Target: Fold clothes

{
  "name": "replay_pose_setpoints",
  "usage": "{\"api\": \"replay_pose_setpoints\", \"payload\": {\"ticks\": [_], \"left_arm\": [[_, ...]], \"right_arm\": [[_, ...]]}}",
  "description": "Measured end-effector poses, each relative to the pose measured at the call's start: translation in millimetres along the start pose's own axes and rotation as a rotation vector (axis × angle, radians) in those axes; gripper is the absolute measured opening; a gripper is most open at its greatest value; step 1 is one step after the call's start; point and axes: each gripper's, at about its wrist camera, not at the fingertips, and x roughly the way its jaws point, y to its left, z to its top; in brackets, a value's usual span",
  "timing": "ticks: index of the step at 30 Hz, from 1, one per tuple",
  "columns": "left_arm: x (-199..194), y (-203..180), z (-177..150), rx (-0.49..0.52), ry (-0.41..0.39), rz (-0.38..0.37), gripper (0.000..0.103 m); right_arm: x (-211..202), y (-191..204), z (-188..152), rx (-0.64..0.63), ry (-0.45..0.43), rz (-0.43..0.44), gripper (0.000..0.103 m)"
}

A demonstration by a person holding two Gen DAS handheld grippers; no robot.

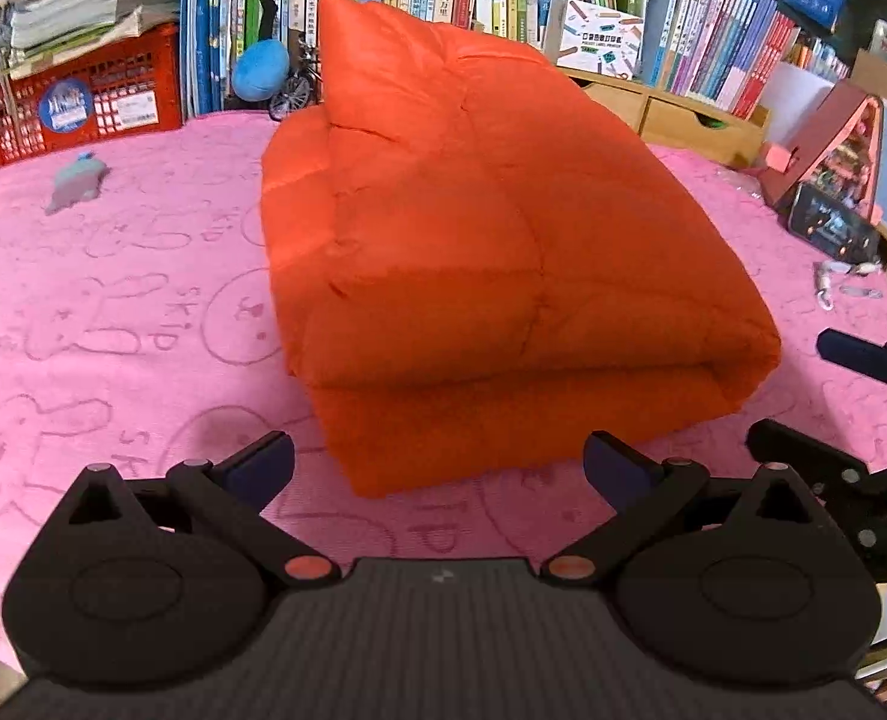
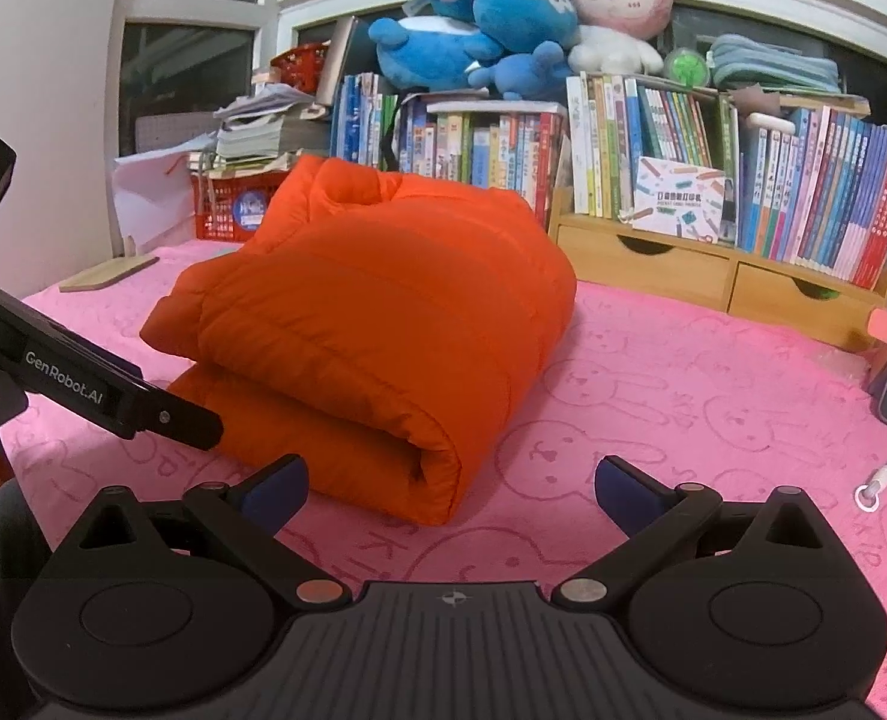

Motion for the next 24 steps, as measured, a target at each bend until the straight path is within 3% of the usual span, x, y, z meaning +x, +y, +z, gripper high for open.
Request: {"api": "replay_pose_setpoints", "payload": {"ticks": [8,14,19,24], "left_arm": [[0,-7,-4,0.018,-0.05,0.023,0.103],[3,2,-1,-0.057,-0.015,-0.022,0.103],[4,2,-2,-0.053,-0.012,0.033,0.103],[3,1,-1,-0.047,-0.005,0.02,0.103]], "right_arm": [[2,2,-1,0.01,-0.003,-0.011,0.103],[4,4,-1,0.015,-0.003,-0.013,0.103],[4,7,-1,0.015,-0.006,-0.013,0.103],[6,8,0,0.016,-0.002,-0.014,0.103]]}}
